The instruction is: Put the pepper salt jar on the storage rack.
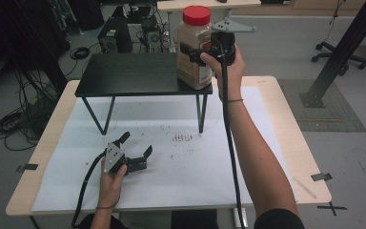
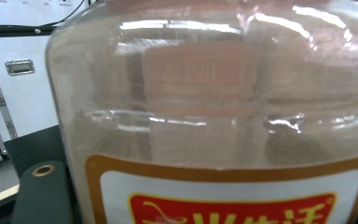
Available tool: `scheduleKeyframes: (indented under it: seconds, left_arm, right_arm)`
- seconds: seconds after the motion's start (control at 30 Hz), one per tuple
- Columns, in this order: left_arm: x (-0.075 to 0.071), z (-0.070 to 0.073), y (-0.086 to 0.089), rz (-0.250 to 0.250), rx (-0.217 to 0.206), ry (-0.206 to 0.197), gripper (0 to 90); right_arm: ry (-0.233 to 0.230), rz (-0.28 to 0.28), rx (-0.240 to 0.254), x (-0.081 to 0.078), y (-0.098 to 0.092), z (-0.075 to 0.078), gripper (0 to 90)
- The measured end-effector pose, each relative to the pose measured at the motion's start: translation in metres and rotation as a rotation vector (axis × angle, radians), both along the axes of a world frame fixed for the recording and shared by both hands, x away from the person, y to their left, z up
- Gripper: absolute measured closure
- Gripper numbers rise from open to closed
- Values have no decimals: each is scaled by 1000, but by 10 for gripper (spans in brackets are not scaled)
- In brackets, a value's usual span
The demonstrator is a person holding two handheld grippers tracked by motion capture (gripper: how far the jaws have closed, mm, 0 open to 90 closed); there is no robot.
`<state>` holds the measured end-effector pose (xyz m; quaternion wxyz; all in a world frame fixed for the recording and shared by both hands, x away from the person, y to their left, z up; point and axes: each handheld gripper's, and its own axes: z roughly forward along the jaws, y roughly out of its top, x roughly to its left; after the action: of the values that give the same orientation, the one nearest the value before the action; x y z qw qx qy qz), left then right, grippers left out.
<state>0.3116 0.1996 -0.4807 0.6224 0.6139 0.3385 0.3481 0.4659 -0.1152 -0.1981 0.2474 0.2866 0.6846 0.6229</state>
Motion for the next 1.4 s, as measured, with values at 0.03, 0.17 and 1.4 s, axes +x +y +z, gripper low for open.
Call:
scheduleKeyframes:
  seconds: [0.03, 0.17, 1.4]
  left_arm:
    - [0, 0, 0, 0, 1, 0, 2]
    - [0, 0, 0, 0, 0, 0, 2]
    - [0, 0, 0, 0, 1, 0, 2]
  right_arm:
    - [-1, 1, 2, 0, 0, 0, 204]
    - [-1, 5, -1, 0, 0, 1, 194]
    - [3, 4, 8, -2, -3, 0, 1]
